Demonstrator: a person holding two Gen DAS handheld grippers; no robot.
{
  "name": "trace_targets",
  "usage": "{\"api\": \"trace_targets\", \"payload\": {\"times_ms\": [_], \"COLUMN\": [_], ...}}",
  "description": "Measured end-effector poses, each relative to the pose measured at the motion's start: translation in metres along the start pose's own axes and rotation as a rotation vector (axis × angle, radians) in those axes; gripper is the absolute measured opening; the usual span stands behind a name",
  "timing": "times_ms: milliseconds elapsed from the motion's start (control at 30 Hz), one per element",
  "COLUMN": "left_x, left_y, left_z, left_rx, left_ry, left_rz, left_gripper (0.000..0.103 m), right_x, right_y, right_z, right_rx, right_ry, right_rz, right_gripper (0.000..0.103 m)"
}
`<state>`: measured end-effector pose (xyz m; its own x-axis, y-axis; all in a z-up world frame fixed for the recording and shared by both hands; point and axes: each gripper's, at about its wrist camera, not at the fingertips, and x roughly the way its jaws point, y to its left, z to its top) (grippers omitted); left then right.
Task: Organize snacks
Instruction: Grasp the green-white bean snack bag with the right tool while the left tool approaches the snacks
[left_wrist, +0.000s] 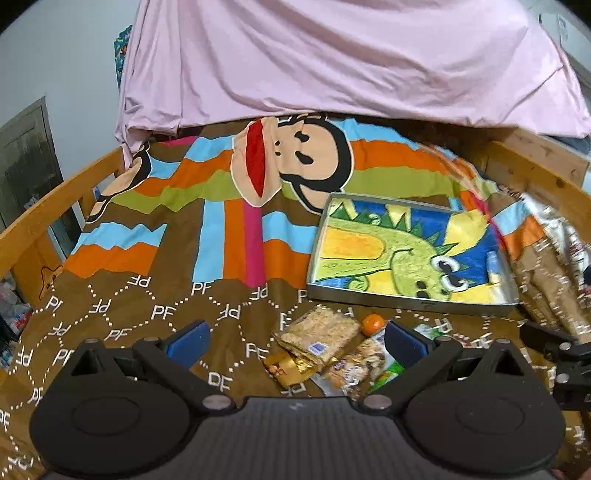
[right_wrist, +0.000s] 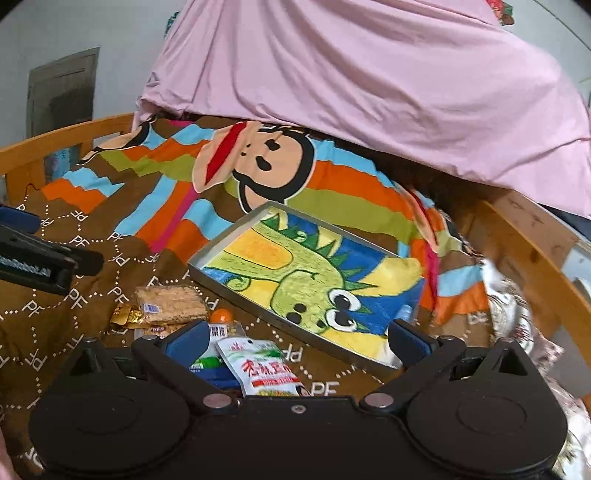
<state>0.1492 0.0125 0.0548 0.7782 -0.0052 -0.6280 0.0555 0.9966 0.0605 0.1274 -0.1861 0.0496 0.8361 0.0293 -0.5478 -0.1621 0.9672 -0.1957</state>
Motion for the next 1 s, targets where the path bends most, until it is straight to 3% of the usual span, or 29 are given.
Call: {"api": "trace_targets", "payload": {"times_ms": [200, 400, 567, 800, 1000], "left_x": [0.033, 0.061, 0.081, 0.114, 0.114], "left_y": [-0.002, -0.004, 0.003, 0.028, 0.027], "left_z": [-0.003, -0.009, -0.016, -0.020, -0.020], "left_rx": [0.024, 0.039, 0.019, -0.096, -0.099], "left_ry": [0.033, 0.080, 0.137, 0.257, 0.224], "left_rz": [0.011, 0.004, -0.025, -0.141, -0.258], "left_gripper": [0.103, 0.103, 0.103, 0.103, 0.103], "right_x": [0.031, 0.056, 0.076, 0.097, 0.110], "right_y": [-0.004, -0.014, -0.012, -0.021, -0.016], "right_z": [-0.010, -0.017, -0.029, -0.038, -0.041], "right_rx": [0.008, 0.084, 0.072, 0.208, 0.081], "right_ry": [-0.031, 0.033, 0.095, 0.202, 0.228], "right_rz": [0.041, 0.079, 0.076, 0.213, 0.222], "right_gripper": [0.102, 0.102, 0.102, 0.102, 0.102]}}
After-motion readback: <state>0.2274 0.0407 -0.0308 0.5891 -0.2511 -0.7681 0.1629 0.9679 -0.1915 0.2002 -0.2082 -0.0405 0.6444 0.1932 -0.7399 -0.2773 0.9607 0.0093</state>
